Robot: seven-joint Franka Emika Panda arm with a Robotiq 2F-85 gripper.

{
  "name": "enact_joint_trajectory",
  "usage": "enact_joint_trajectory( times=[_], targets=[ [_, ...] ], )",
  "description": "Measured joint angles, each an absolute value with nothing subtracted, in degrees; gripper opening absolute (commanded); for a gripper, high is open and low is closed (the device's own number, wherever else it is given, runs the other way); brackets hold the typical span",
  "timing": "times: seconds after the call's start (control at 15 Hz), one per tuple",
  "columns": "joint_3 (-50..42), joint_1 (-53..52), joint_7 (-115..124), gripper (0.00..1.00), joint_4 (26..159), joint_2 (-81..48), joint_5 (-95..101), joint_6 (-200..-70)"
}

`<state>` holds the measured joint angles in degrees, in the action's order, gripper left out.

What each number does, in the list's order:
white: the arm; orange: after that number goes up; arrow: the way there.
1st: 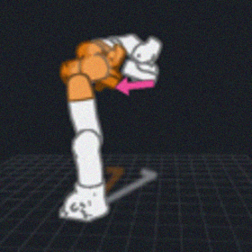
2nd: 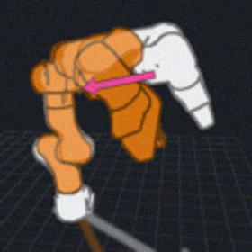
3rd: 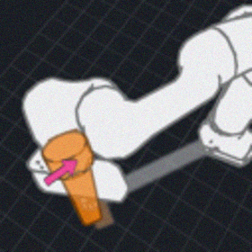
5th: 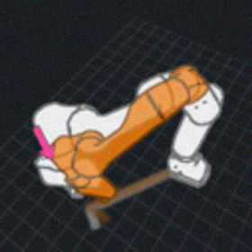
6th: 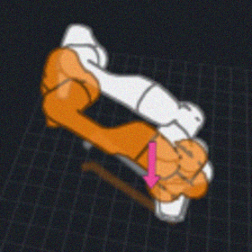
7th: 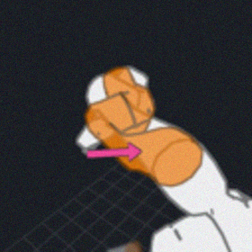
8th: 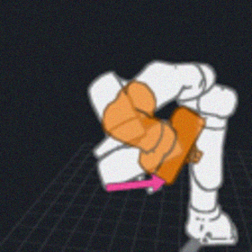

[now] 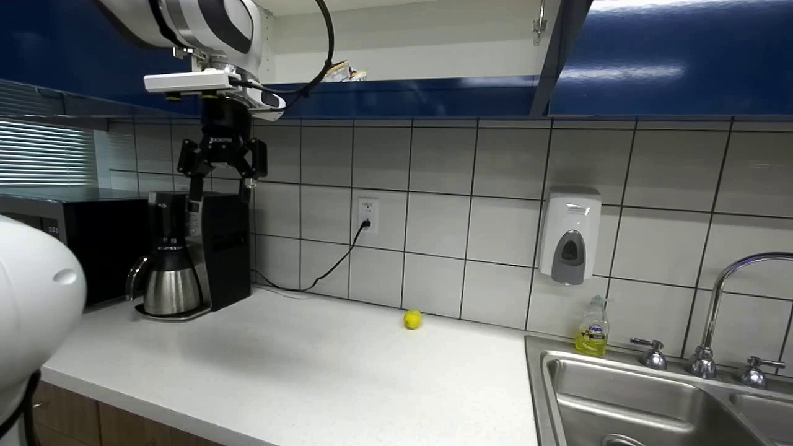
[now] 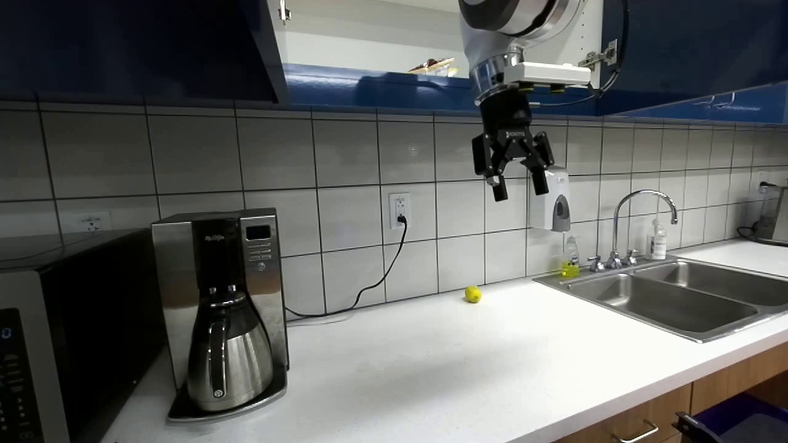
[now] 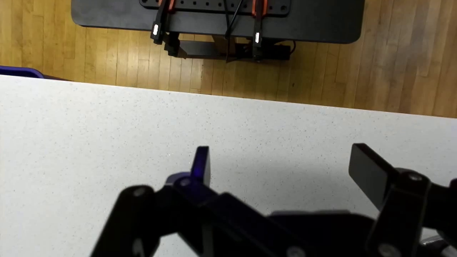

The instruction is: Pick up the pack of fritos and place it on the bottom shelf of the cabinet above

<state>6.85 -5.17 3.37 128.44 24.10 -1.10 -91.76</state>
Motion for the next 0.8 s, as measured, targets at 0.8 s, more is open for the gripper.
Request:
enact_joint_trajectory(
  times=[0.8],
  targets=[
    [5.2, -5.2, 3.4, 1.0, 142.4, 34.3, -4.3, -107.8]
  ],
)
